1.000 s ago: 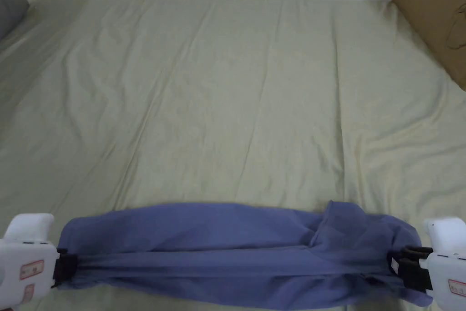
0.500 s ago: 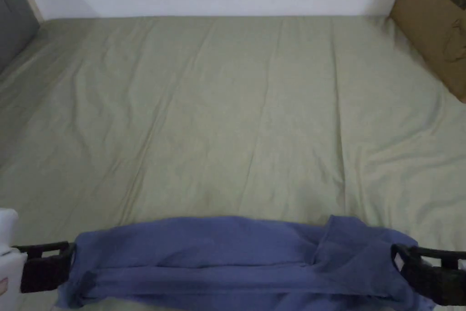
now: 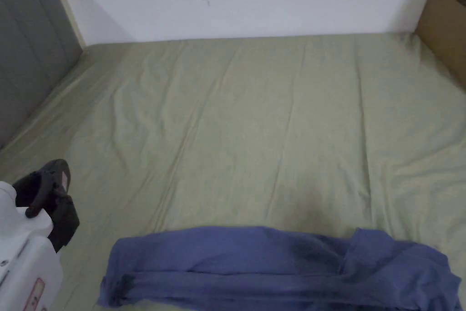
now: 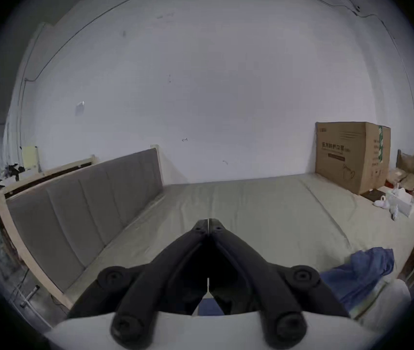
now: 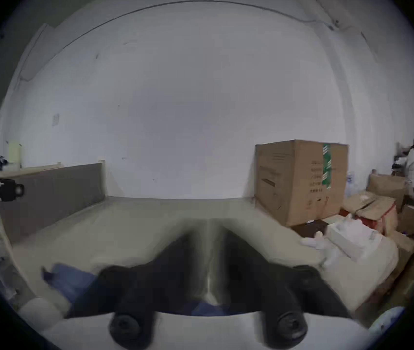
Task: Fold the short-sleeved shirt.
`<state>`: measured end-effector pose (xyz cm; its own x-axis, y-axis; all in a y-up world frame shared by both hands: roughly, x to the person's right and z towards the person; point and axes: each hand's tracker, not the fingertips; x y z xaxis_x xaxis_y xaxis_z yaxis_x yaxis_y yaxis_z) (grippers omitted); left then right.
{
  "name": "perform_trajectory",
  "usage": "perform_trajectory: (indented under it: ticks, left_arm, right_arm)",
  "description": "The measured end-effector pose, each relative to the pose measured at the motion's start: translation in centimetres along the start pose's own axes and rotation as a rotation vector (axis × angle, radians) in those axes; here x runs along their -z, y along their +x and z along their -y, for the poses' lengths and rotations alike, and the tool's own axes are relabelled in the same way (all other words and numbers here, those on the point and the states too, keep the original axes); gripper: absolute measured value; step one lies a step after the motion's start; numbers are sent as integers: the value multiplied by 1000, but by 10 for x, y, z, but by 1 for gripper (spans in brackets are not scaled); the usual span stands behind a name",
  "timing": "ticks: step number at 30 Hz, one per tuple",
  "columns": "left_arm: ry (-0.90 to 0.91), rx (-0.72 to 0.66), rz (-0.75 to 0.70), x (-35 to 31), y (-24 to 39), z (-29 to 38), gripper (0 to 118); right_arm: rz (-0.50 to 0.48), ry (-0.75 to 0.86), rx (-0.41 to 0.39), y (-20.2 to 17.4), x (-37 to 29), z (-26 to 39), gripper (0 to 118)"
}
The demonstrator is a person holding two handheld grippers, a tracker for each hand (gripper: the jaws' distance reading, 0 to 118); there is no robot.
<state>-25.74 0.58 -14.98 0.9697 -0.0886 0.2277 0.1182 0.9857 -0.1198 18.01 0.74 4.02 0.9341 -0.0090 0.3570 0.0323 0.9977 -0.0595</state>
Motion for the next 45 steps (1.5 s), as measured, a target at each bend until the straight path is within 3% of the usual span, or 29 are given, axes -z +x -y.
perform_trajectory:
  ticks: [3,5,10,13,15,16,17,18,19,20,22,26,28,31,32,33,34,35,36,37,38,39,40,45]
  left_arm:
    - [-6,38,2,-1,3,-1,0]
    - [-26,29,19,0,0,0,0]
    - [-360,-96,302,40,-33,22,0]
    - [-592,-336,492,88,-72,59,0]
    - [-733,-627,650,120,-98,91,0]
    - [-757,-737,699,131,-110,106,9]
    - [-793,-821,752,141,-120,119,50]
    - [-840,-783,738,151,-126,127,105]
    - [-883,-748,734,159,-124,135,111]
    - [-808,-757,738,170,-132,142,106]
    - [-873,-723,698,190,-134,155,118]
    - [-1058,-701,694,202,-137,181,118]
    - [-1123,-725,776,213,-128,204,118]
    - [-1108,-635,821,215,-109,220,118]
    - [-1078,-668,842,214,-110,219,118]
    - [-1044,-745,870,212,-111,218,108]
    - [-1027,-818,913,209,-110,217,45]
    - [-993,-851,981,210,-111,216,6]
    - [-1005,-788,959,210,-98,217,6]
    - [-1033,-608,888,209,-87,223,6]
    - [-1052,-514,817,219,-85,231,6]
    - [-1119,-696,891,221,-86,245,6]
    - [-1078,-748,928,218,-87,239,6]
    - [-995,-682,784,200,-110,211,6]
  right_arm:
    - [-11,1,-25,-10,-4,-16,0]
    - [-16,-15,-33,-2,8,13,0]
    - [-21,-47,4,2,15,23,0]
    - [-22,-88,-8,-4,19,24,0]
    - [-25,-119,-7,-10,22,26,0]
    - [-31,-130,9,-10,24,29,0]
    - [-35,-143,14,-12,26,30,0]
    - [-41,-157,18,-17,28,32,0]
    - [-40,-163,16,-21,30,33,0]
    - [-41,-172,15,-26,31,35,0]
    - [-50,-188,13,-35,35,38,0]
    - [-88,-221,0,-66,41,39,0]
    - [-108,-236,-5,-73,46,41,0]
    - [-129,-254,-13,-83,52,42,0]
    - [-137,-255,-6,-82,53,42,0]
    - [-146,-257,0,-81,54,43,0]
    - [-153,-257,1,-82,55,43,0]
    - [-158,-259,0,-83,56,44,0]
    - [-161,-263,-6,-83,58,46,0]
    - [-164,-266,-11,-82,60,47,0]
    - [-168,-271,-15,-83,61,47,0]
    - [-169,-277,-22,-82,60,47,0]
    - [-167,-274,-25,-81,60,47,0]
    - [-162,-261,-8,-67,59,44,0]
